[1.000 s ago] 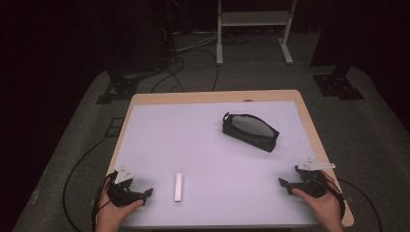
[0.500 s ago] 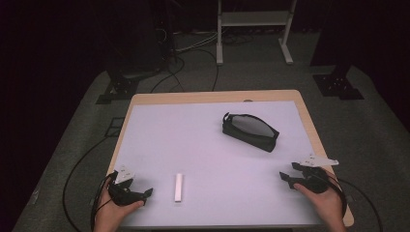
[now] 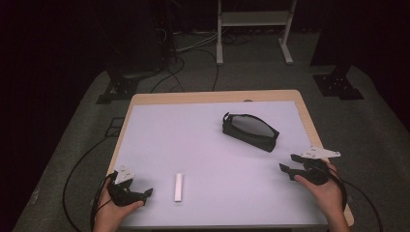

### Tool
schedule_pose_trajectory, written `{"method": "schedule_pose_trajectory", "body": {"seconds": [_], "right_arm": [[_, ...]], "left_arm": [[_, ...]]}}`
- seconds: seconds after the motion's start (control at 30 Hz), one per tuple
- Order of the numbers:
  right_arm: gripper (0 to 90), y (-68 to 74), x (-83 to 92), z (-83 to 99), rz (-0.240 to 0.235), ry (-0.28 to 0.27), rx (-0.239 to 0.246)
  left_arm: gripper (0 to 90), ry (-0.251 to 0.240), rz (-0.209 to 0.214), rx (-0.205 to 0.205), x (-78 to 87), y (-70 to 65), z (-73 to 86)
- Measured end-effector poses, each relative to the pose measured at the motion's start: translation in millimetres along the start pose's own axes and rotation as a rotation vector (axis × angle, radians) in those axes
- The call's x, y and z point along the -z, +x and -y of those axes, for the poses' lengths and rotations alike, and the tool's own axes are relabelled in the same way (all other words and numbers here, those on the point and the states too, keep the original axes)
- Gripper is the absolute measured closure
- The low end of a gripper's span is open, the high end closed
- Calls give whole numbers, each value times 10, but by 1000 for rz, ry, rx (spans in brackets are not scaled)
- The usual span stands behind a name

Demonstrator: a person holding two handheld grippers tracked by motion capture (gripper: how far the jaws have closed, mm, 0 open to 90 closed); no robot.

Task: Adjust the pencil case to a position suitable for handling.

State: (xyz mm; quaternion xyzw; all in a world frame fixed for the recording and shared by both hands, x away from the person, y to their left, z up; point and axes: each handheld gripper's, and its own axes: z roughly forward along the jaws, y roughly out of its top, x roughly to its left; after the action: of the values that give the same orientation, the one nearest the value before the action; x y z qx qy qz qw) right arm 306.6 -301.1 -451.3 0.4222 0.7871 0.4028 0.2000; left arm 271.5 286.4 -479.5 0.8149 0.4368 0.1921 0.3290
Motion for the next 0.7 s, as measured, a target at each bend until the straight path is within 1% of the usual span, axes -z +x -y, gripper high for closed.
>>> {"method": "schedule_pose_trajectory", "body": {"seconds": [0.23, 0.5, 0.63, 0.7], "right_arm": [[392, -77, -24, -155, 12, -36, 0], [399, -158, -76, -277, 0, -63, -11], [402, -188, -132, -326, -3, -55, -12], [403, -200, -147, -364, -5, -55, -4]], "left_arm": [[0, -2, -1, 0, 1, -1, 2], [0, -2, 0, 0, 0, -1, 2], [0, -2, 0, 1, 0, 0, 2], [0, -2, 0, 1, 0, 0, 2]]}}
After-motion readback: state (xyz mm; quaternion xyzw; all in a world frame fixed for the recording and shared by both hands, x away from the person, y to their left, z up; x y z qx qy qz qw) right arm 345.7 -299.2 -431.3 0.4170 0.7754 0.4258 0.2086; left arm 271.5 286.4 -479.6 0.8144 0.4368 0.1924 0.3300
